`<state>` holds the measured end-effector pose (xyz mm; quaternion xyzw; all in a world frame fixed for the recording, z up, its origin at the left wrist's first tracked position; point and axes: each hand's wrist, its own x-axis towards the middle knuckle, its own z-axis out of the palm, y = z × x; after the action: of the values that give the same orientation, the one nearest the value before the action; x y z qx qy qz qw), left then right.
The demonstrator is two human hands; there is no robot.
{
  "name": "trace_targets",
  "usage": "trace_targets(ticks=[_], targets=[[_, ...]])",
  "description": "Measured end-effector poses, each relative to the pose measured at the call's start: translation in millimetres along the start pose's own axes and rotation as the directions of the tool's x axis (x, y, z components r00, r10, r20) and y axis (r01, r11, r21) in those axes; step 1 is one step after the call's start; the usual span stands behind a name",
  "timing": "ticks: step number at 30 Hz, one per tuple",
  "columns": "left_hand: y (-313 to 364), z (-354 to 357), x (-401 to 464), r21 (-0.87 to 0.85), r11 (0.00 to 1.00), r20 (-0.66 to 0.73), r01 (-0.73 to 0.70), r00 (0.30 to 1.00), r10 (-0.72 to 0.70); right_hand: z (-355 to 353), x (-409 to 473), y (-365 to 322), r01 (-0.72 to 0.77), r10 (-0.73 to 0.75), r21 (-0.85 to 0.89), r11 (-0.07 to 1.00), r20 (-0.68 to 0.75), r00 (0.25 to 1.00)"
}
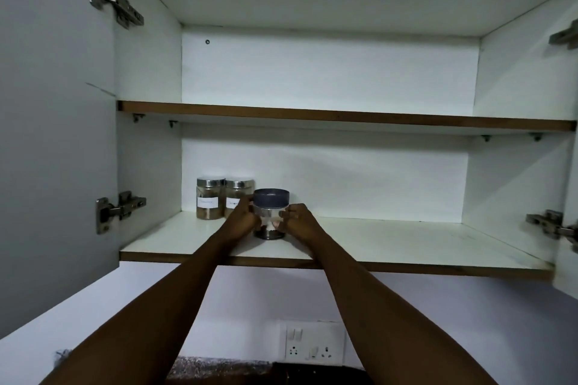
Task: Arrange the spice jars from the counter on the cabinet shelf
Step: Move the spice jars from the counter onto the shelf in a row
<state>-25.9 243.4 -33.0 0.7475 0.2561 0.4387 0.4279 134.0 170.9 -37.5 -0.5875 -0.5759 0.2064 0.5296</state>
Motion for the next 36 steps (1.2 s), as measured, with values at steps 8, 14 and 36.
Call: trace_targets(ticks=[8,14,36], targets=[[-24.1,-17.9,29.4,0.071,0.989,-0.114,0.132,0.986,-0.124,2.2,40.9,23.2,-0.010,-0.012,-0.131,0.991,-0.168,0.986],[-33.3,-18.1,29.3,0.025,0.993,-0.136,0.117,0.984,-0.112,12.6,30.3,21.7,0.079,-0.178,-0.297,0.952,-0.323,0.929],[-27.0,-17.3,21.6,0.051,0.987,-0.151,0.154,0.978,-0.145,11.5,38.8,19.6,0.047,-0.140,-0.321,0.946,-0.274,0.952]])
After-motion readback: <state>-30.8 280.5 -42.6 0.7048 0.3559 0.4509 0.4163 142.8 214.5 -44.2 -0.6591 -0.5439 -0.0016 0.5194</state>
